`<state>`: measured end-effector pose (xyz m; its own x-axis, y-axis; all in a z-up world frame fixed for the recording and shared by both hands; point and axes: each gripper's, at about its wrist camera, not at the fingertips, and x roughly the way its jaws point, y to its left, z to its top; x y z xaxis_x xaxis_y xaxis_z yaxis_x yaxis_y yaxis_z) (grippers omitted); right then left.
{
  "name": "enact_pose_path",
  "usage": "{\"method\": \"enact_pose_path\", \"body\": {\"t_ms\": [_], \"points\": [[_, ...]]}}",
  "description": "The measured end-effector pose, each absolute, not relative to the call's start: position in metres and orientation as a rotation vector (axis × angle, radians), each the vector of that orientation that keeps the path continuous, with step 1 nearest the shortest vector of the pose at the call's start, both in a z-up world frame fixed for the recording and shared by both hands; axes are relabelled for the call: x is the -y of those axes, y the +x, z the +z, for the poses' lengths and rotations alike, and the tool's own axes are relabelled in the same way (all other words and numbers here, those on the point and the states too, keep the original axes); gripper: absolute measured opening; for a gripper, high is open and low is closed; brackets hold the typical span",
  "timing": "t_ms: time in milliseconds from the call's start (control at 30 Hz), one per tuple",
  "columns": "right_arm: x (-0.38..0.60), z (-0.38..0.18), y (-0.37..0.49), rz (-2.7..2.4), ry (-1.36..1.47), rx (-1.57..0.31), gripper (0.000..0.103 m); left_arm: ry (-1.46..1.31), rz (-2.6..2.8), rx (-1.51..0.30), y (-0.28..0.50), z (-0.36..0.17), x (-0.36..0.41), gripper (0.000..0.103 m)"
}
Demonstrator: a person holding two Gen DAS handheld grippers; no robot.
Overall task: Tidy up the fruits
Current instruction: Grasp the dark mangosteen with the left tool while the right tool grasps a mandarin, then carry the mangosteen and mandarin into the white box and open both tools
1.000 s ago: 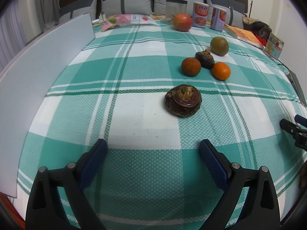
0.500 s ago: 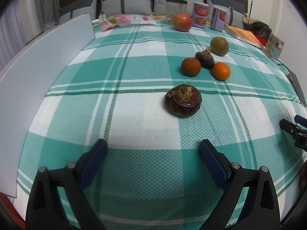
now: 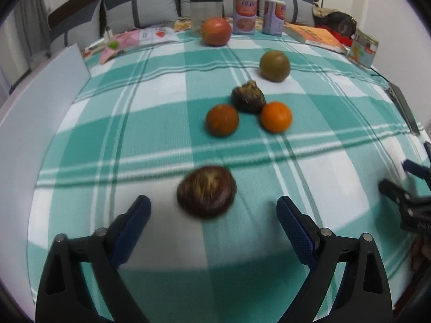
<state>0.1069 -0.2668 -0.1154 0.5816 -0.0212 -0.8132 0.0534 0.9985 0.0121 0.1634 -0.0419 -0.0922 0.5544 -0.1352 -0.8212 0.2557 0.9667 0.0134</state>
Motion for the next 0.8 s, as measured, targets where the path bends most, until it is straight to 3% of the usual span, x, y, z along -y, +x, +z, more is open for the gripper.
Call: {"method": "enact_pose_path", "body": {"t_ms": [33, 67, 333, 400, 567, 633, 667, 800], "points": [[0.267, -0.115, 0.107, -0.042, 0.037, -0.949, 0.103, 0.130, -0.240, -0.964, 0.167, -0.093, 0.042, 0.051], [0.267, -0.115, 0.107, -0.041, 0.038, -0.949, 0.103, 0.126, -0.245, -0.970, 0.169, -0.094, 0.042, 0.046], [0.219, -0.073, 0.144, 0.303, 0.131, -0.880, 0.091, 0.047, -0.281, -0.952, 0.145, -0.079, 0.023, 0.045], [0.195, -0.072, 0.168, 0.373, 0.110, -0.896, 0.073, 0.033, -0.272, -0.962, 0.140, -0.075, 0.013, 0.045], [0.143, -0.087, 0.222, 0.431, -0.005, -0.964, 0.065, -0.028, -0.231, -0.962, 0.128, -0.063, -0.020, 0.045], [0.135, -0.095, 0.230, 0.435, -0.027, -0.989, 0.037, -0.052, -0.213, -0.954, 0.125, -0.060, -0.032, 0.045], [0.137, -0.095, 0.230, 0.404, -0.037, -0.978, 0.030, -0.063, -0.208, -0.950, 0.124, -0.058, -0.036, 0.045], [0.152, -0.079, 0.210, 0.395, 0.067, -0.967, 0.029, -0.139, -0.213, -0.952, 0.121, -0.045, -0.052, 0.045]]}}
